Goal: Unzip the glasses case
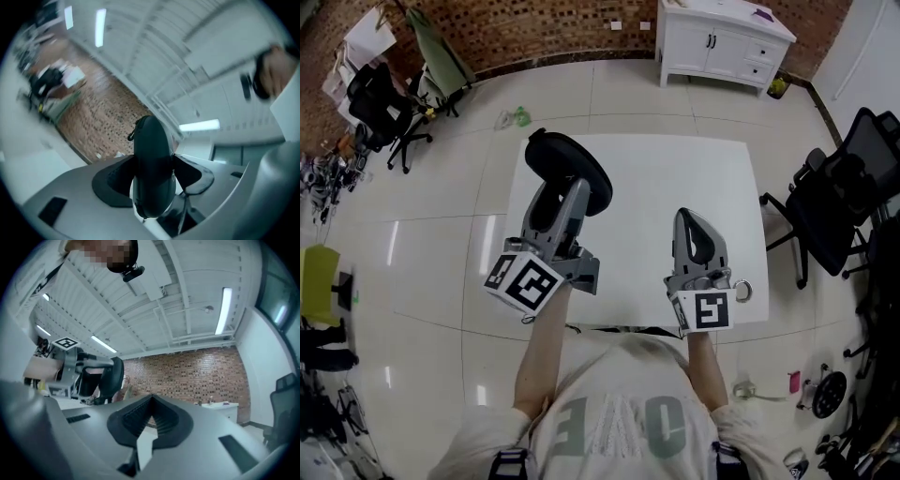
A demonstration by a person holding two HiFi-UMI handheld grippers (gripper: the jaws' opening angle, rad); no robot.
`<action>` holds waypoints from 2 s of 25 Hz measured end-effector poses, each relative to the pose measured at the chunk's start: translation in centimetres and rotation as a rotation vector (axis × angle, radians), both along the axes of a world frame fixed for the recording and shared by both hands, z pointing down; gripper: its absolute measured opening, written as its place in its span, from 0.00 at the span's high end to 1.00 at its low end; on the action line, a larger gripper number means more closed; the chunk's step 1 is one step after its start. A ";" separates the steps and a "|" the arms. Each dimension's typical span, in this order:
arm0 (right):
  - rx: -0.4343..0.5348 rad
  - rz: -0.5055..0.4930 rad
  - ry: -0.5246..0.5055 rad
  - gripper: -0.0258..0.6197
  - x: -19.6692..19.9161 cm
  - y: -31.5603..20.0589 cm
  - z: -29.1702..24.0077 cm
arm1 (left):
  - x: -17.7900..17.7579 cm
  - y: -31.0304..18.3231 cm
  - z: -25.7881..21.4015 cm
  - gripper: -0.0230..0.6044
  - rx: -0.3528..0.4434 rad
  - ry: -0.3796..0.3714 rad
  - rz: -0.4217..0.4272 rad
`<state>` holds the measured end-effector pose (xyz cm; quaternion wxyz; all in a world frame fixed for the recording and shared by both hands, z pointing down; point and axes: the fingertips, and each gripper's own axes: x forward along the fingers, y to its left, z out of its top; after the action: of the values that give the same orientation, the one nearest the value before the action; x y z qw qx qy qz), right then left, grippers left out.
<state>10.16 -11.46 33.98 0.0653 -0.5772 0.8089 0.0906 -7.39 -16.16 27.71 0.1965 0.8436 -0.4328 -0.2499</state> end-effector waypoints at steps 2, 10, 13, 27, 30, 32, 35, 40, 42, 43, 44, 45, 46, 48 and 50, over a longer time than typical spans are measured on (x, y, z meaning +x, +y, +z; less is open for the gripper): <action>0.023 -0.019 0.064 0.96 -0.5 -0.2 -0.5 | -2.2 0.0 -1.0 0.54 -0.035 0.200 0.018; 0.004 -0.267 0.312 0.86 -11.6 0.4 -0.4 | -1.2 0.1 -2.9 0.54 0.002 0.105 0.006; -0.019 -0.299 0.286 0.84 -12.2 -0.3 -0.4 | -0.1 0.1 -2.8 0.54 0.001 0.101 0.022; -0.042 -0.242 0.316 0.96 -13.0 -2.0 0.1 | 1.3 0.0 -2.3 0.54 0.021 0.047 0.068; -0.104 -0.247 0.338 0.96 -13.0 -2.2 1.7 | 2.0 0.5 -1.5 0.54 0.070 -0.083 0.085; -0.139 -0.239 0.313 0.96 -13.1 -2.4 2.6 | 2.3 0.7 -0.8 0.54 0.080 -0.148 0.099; -0.161 -0.229 0.317 0.96 -12.6 -2.8 3.2 | 2.3 0.9 -0.2 0.54 0.082 -0.185 0.110; -0.205 -0.201 0.290 0.96 -10.8 -3.5 3.8 | 2.3 1.1 0.9 0.55 0.037 -0.154 0.150; -0.180 -0.237 0.363 0.96 -11.5 -3.2 3.7 | 2.2 1.2 0.9 0.54 0.060 -0.155 0.169; -0.158 -0.274 0.397 0.96 -12.2 -2.8 3.6 | 2.3 1.3 0.6 0.54 0.099 -0.172 0.182; -0.141 -0.315 0.410 0.96 -13.0 -2.3 3.4 | 2.4 1.5 0.2 0.54 0.150 -0.193 0.198; -0.127 -0.348 0.411 0.96 -13.5 -1.8 3.1 | 2.5 1.7 -0.3 0.54 0.201 -0.211 0.215; -0.115 -0.369 0.417 0.96 -13.9 -1.3 2.7 | 2.6 1.9 -0.6 0.54 0.240 -0.222 0.233; -0.088 -0.380 0.443 0.96 -14.1 -0.6 1.9 | 2.4 2.1 -1.0 0.54 0.271 -0.218 0.280; -0.038 -0.380 0.470 0.96 -13.9 -0.1 0.9 | 2.0 1.8 -1.2 0.54 0.258 -0.159 0.334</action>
<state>-3.75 -11.57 34.84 -0.1185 -0.3799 0.8969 0.1927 -5.35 -14.32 26.55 0.0910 0.9388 -0.2657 -0.1997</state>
